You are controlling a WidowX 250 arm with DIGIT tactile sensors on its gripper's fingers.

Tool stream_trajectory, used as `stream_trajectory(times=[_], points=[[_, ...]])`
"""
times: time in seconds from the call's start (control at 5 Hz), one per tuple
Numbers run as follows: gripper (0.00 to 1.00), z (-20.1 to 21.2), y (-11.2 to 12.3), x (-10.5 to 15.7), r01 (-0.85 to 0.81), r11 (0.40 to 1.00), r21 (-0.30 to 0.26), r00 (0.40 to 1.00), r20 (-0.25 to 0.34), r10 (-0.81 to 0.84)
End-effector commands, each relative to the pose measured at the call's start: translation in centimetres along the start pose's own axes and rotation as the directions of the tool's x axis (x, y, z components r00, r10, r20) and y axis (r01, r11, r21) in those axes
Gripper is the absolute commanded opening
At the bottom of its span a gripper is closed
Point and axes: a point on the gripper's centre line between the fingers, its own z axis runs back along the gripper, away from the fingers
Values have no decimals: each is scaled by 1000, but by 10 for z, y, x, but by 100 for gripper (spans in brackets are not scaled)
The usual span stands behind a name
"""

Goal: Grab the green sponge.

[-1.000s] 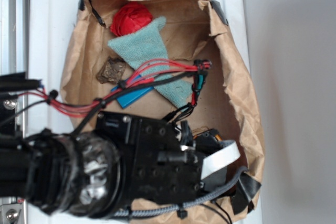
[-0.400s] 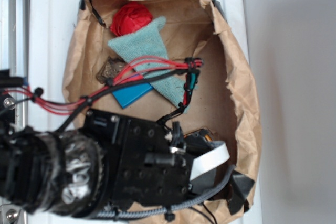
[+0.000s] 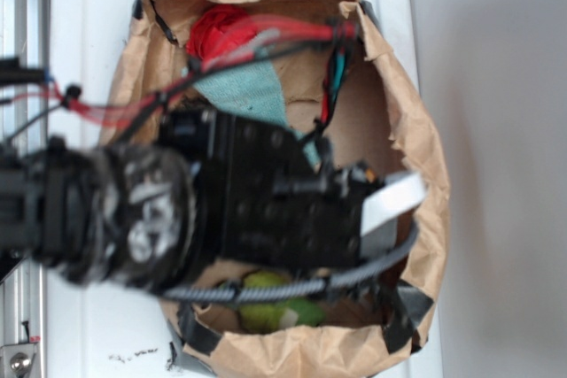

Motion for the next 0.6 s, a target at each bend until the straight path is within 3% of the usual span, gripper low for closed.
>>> stream_trajectory(times=[0.0,0.2,0.4], points=[[0,35,14,60,140,989,50,980,133,-146],[0,56,12,56,255,966,50,956,137,-260],[0,77,14,48,374,926,53,922,88,-377]])
